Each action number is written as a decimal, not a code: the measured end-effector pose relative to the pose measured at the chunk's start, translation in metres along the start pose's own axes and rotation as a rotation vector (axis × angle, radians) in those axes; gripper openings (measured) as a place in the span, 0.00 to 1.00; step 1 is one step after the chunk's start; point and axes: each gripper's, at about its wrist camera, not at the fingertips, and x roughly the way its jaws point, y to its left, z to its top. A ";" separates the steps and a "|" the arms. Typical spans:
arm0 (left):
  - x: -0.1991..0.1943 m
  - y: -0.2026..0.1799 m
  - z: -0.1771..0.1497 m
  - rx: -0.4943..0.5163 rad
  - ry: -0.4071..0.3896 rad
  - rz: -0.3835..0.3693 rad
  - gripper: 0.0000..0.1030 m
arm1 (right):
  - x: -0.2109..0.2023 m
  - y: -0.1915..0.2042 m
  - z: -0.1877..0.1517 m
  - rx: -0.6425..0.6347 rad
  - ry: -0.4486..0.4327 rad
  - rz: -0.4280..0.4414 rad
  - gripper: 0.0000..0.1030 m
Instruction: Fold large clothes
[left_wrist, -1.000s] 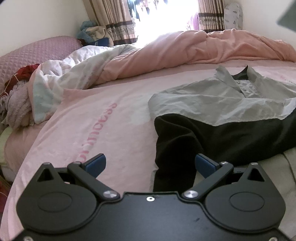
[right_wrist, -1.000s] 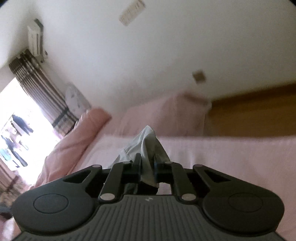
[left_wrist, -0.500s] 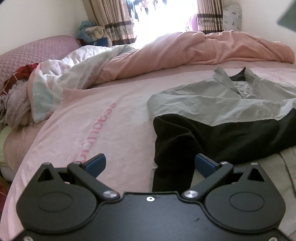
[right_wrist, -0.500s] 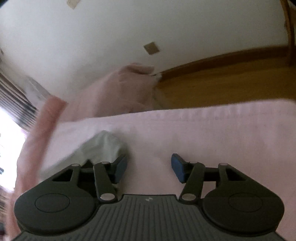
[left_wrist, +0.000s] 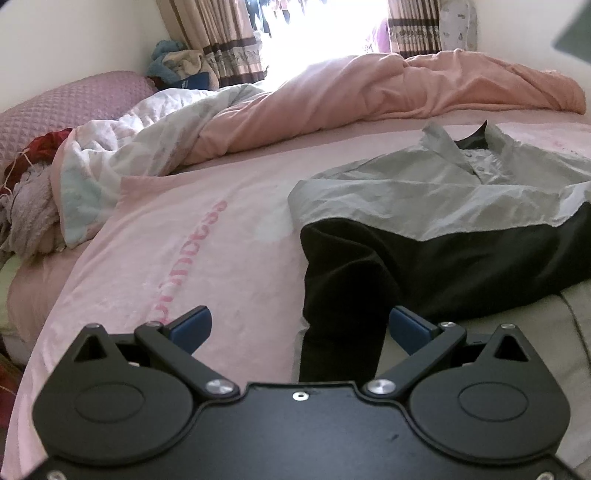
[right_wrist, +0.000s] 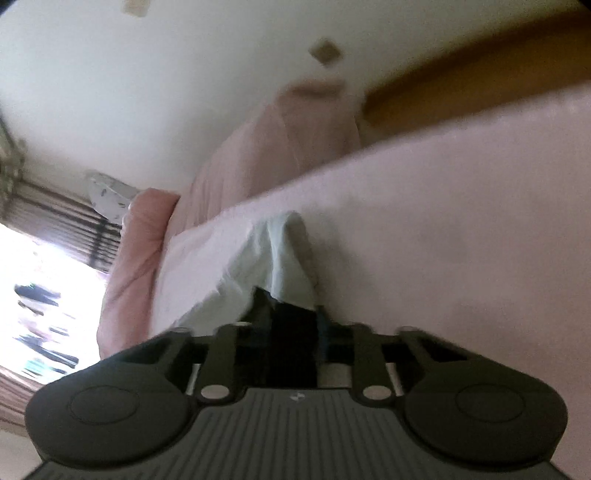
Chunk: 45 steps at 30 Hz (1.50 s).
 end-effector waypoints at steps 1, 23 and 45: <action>0.000 0.000 0.000 0.001 0.001 0.002 1.00 | -0.005 0.010 -0.001 -0.068 -0.039 -0.021 0.14; 0.006 0.016 0.006 -0.125 0.048 -0.003 1.00 | -0.095 0.246 -0.301 -1.074 -0.169 0.210 0.07; 0.011 0.058 0.008 -0.211 0.055 0.007 1.00 | -0.126 0.281 -0.552 -1.327 0.167 0.450 0.15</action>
